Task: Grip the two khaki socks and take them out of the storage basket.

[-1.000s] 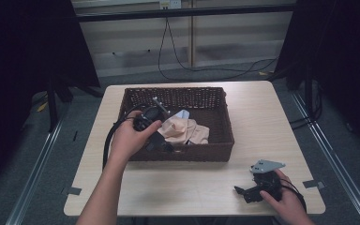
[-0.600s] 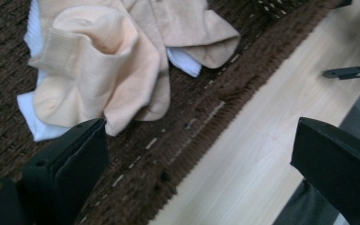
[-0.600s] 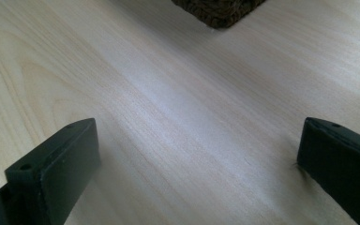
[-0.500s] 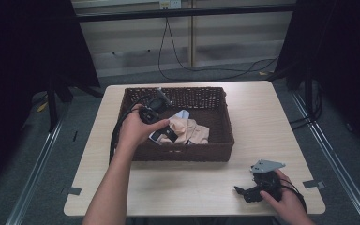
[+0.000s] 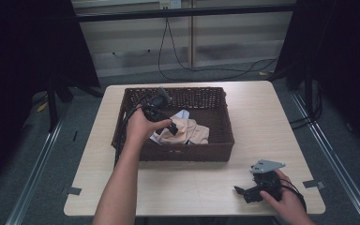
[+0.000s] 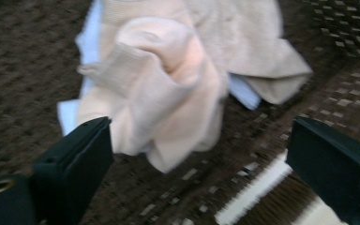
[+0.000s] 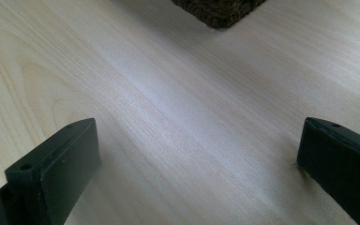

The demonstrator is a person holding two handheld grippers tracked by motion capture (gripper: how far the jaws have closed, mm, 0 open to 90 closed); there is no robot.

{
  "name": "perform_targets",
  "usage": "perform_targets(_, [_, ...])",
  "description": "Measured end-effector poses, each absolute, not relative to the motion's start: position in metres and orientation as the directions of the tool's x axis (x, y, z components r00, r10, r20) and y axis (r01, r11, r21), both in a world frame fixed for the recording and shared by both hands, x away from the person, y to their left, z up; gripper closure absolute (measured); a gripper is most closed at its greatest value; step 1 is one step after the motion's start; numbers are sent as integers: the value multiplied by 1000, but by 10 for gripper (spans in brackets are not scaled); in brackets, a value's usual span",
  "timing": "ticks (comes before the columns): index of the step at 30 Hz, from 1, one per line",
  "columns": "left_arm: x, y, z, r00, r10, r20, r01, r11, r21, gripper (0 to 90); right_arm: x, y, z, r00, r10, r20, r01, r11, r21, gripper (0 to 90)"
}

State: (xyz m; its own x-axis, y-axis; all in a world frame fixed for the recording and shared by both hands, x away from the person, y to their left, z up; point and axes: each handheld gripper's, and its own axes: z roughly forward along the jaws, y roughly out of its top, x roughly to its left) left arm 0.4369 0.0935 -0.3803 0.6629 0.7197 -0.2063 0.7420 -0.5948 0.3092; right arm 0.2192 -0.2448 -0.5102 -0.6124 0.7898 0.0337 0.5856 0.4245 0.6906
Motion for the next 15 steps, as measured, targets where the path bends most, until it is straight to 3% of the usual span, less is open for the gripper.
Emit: perform_targets(15, [455, 88, -406, 657, 733, -178, 748, -604, 275, 247, 220, -245, -510, -615, 788, 26, 579, 428, 694, 0])
